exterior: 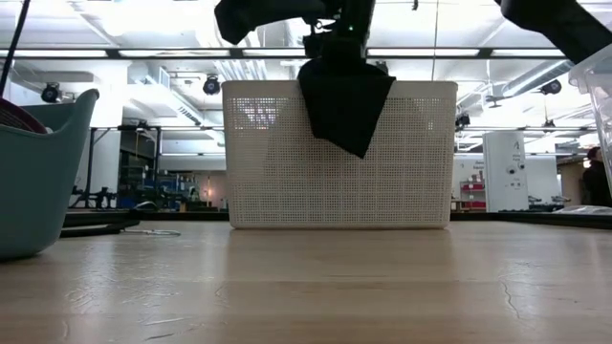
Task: Pick & Place Cloths
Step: Put the black shirt into the white laundry bin
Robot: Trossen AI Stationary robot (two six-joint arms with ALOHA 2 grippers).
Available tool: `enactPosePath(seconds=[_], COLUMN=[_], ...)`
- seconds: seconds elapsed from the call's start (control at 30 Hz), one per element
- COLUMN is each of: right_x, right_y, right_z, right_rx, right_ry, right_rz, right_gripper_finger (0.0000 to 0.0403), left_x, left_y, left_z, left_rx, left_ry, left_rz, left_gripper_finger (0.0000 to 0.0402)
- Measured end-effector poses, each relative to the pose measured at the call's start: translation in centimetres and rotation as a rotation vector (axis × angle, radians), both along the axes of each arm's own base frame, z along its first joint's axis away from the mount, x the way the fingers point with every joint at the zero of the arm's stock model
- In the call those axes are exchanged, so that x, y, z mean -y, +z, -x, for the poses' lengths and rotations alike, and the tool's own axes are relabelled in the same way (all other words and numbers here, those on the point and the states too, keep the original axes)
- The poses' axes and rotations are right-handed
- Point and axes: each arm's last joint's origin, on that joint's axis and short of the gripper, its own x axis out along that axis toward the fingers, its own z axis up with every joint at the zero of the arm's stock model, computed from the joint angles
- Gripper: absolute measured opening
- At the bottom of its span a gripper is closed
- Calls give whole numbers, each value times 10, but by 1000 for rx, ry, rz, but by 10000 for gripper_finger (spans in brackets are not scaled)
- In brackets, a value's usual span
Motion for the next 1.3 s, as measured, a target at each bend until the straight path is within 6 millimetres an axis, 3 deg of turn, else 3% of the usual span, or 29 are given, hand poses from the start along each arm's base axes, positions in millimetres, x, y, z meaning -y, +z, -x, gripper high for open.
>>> enactPosePath(seconds=[0.2,0.47,0.6,0.7,0.8,0.93,1.17,1.3], right_x=[-5,-25,-49,-71,-95,-127,-171,-186], right_y=[5,66,91,99,91,65,3,-27], right_z=[5,45,65,75,78,77,78,82], right_rx=[8,181,258,276,234,175,82,61], right_ry=[45,84,167,241,318,369,452,484], right_rz=[-66,-30,-36,-43,-47,-15,242,414], right_gripper_finger=[154,217,230,237,239,231,209,197], left_x=[1,3,3,3,3,4,5,5], left_y=[-1,-4,-5,-5,-5,-5,-5,-5], left_z=[1,2,2,2,2,2,3,3], left_rx=[-5,-40,-48,-53,-52,-53,-52,-51], left_ry=[-9,-55,-58,-58,-60,-61,-65,-65], left_rz=[-1,-7,-8,-10,-10,-10,-7,-7], left_gripper_finger=[317,317,317,317,317,317,317,317])
